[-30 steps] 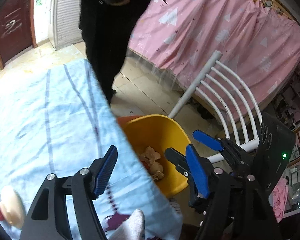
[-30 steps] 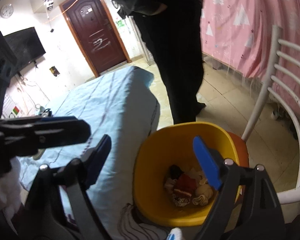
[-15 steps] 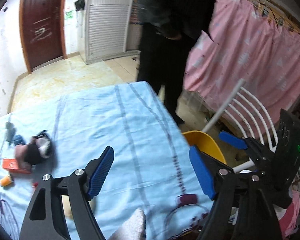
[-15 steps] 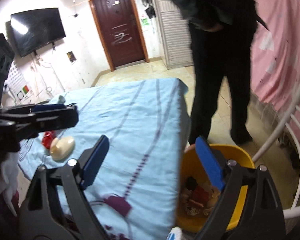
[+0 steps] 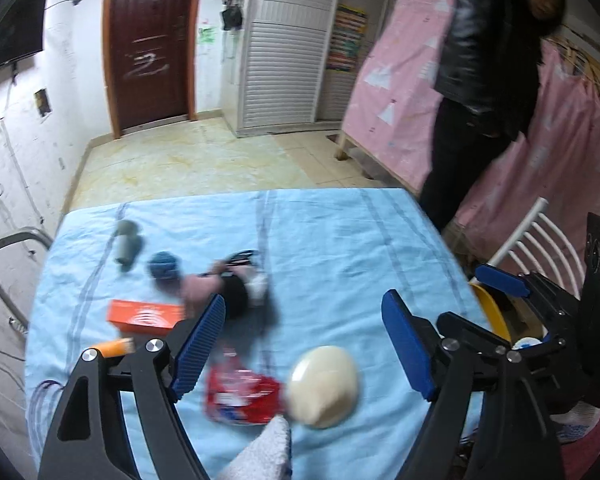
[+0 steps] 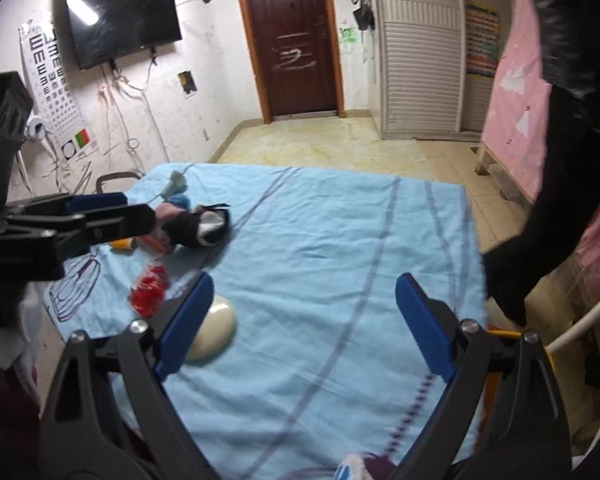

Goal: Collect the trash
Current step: 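Return both open tools to the items on the bed, then grasp the pink-and-black sock with the right tool while the left tool grasps the orange box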

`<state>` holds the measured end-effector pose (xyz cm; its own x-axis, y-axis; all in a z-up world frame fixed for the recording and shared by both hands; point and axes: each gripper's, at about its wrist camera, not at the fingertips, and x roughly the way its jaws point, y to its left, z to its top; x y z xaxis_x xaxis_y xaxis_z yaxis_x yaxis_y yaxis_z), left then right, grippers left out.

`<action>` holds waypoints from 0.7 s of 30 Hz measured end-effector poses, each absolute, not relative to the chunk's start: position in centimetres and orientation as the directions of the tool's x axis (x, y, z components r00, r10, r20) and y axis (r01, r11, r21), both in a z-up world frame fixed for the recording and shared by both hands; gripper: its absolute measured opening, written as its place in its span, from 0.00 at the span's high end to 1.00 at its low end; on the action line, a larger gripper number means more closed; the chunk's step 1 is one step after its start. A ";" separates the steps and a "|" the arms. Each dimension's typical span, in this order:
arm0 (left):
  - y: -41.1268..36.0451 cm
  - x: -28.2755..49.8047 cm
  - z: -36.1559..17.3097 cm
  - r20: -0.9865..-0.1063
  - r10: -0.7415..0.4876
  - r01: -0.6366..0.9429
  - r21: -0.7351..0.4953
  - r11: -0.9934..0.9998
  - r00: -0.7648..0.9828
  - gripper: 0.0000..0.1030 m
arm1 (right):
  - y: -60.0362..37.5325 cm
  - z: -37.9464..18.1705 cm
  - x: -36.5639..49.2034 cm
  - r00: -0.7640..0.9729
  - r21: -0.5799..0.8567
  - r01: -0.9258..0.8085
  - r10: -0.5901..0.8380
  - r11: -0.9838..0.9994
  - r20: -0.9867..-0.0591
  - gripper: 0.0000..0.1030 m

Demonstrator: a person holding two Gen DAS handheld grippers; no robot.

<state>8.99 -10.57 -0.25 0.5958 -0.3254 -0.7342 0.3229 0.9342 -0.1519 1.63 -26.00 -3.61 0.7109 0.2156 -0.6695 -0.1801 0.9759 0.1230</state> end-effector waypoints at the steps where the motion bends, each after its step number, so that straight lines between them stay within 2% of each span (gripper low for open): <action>1: -9.7 9.3 -0.4 -0.735 -0.317 0.311 -0.152 0.938 0.599 0.30 | -25.1 -3.8 2.1 0.703 0.120 -0.191 0.221 0.974 -0.676 0.14; 21: 2.5 12.0 -3.5 -0.747 -0.236 0.146 -0.186 0.972 0.621 0.29 | -14.4 -5.7 8.6 0.596 0.123 -0.342 0.316 0.932 -0.738 0.14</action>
<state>11.99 2.51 -3.46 0.6214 -0.2364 -0.7470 0.1463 0.9716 -0.1858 8.58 -14.38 -5.71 0.5962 0.3160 -0.7380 -0.3419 0.9317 0.1226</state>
